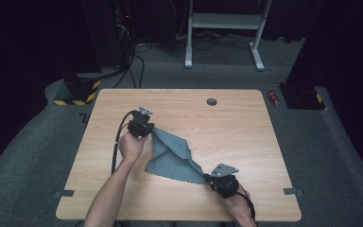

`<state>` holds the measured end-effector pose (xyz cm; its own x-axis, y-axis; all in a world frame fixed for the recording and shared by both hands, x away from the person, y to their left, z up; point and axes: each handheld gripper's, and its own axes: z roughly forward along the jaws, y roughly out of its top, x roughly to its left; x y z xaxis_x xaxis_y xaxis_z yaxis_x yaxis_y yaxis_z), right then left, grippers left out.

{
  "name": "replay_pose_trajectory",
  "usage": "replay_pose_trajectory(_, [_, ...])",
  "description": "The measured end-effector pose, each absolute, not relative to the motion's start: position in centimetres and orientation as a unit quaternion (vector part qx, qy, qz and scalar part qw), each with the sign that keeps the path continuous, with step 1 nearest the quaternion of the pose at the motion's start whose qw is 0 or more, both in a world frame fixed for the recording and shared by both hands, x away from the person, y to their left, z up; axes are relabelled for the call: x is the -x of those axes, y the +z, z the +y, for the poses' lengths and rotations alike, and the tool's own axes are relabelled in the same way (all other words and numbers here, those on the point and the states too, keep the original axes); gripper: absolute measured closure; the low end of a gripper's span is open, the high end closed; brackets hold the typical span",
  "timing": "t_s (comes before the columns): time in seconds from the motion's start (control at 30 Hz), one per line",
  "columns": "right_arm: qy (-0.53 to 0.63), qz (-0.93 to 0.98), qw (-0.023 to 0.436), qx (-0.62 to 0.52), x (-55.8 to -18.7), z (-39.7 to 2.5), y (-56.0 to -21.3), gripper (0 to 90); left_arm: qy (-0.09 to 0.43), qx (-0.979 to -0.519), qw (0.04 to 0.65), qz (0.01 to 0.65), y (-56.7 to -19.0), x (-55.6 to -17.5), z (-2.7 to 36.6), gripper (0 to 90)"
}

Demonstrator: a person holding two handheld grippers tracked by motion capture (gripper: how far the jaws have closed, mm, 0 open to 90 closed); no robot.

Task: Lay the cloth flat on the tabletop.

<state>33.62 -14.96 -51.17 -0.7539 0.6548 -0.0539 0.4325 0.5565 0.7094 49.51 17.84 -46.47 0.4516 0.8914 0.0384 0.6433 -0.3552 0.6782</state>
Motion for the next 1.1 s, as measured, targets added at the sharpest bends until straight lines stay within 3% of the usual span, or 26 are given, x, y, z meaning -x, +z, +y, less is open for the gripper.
replay_pose_trajectory(0.2, [0.353,0.865,0.150,-0.323,-33.6,-15.6,-51.6,87.2,0.196,-0.806,0.282,0.483,-48.2,-49.2,17.8,87.0])
replay_pose_trajectory(0.23, [0.352,0.865,0.150,-0.325,-33.6,-15.6,-51.6,81.1,0.190,-0.802,0.283,0.490,-48.5,-49.1,17.9,87.0])
replay_pose_trajectory(0.27, [0.354,0.863,0.149,-0.327,-33.7,-15.5,-51.6,75.2,0.186,-0.800,0.286,0.493,-48.6,-48.9,18.1,78.8])
replay_pose_trajectory(0.4, [0.374,0.855,0.149,-0.326,-34.2,-15.1,-51.0,65.4,0.193,-0.784,0.316,0.498,-48.3,-46.6,19.4,56.3])
replay_pose_trajectory(0.53, [0.383,0.851,0.151,-0.326,-34.7,-14.7,-50.6,60.6,0.193,-0.781,0.333,0.493,-48.1,-44.8,19.9,48.9])
replay_pose_trajectory(0.6, [0.377,0.855,0.120,-0.335,-35.8,-14.0,-50.6,59.6,0.187,-0.782,0.352,0.479,-48.5,-42.4,19.8,47.3])
replay_pose_trajectory(0.8, [0.395,0.849,0.124,-0.328,-36.7,-13.2,-49.9,60.0,0.182,-0.784,0.359,0.473,-51.0,-38.8,19.6,47.2])
replay_pose_trajectory(1.1, [0.386,0.858,0.132,-0.313,-38.0,-10.7,-49.6,55.4,0.189,-0.778,0.369,0.472,-52.2,-36.8,18.8,43.3])
